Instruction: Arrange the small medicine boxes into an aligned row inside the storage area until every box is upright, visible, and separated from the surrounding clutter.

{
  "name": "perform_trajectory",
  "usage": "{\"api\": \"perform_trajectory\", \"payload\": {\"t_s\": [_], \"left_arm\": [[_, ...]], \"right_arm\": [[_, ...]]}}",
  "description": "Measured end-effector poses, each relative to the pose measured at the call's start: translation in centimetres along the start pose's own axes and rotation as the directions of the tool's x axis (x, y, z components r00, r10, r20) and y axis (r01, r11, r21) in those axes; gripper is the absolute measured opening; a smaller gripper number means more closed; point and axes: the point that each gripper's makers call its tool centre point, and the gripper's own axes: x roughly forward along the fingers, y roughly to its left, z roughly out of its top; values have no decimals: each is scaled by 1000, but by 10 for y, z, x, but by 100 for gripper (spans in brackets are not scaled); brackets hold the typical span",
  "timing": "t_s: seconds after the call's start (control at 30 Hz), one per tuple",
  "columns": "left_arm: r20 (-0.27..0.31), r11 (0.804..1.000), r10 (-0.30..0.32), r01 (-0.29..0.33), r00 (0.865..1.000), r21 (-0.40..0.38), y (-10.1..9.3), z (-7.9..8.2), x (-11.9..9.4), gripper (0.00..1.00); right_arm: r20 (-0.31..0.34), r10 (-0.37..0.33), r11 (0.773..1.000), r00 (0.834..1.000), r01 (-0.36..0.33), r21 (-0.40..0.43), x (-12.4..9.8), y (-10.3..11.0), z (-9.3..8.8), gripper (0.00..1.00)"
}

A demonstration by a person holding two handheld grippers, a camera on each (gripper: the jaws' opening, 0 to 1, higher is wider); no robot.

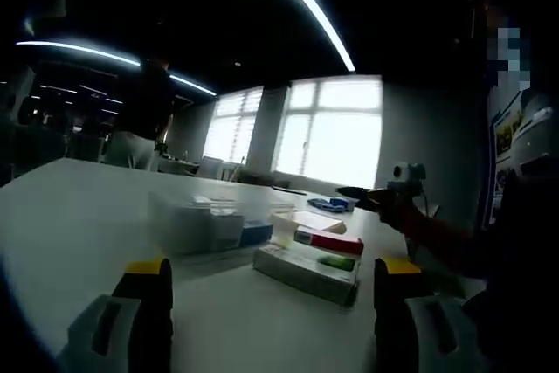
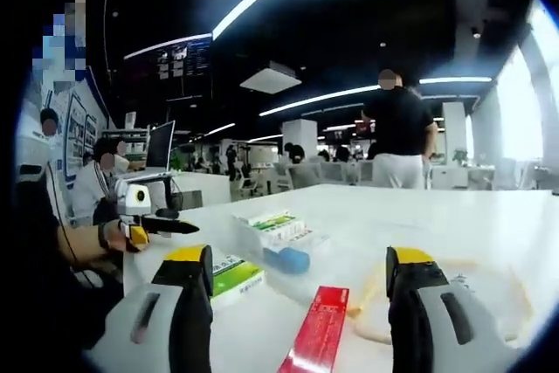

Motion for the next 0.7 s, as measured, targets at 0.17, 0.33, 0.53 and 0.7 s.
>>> {"api": "perform_trajectory", "payload": {"t_s": [0.17,0.33,0.53,0.7], "left_arm": [[23,1000,-1,1,1000,-7,1,4,-1,99],[29,1000,-3,3,1000,-5,4,5,-1,99],[43,1000,12,-12,999,-7,8,6,-3,99],[46,1000,9,-9,999,-8,8,6,-3,99]], "right_arm": [[32,-30,1000,999,29,8,-13,-1,-3,86],[55,-33,998,998,30,58,-20,3,-8,93],[74,-40,995,997,32,99,-27,8,-16,100],[65,-30,996,997,24,90,-26,8,-16,100]]}}
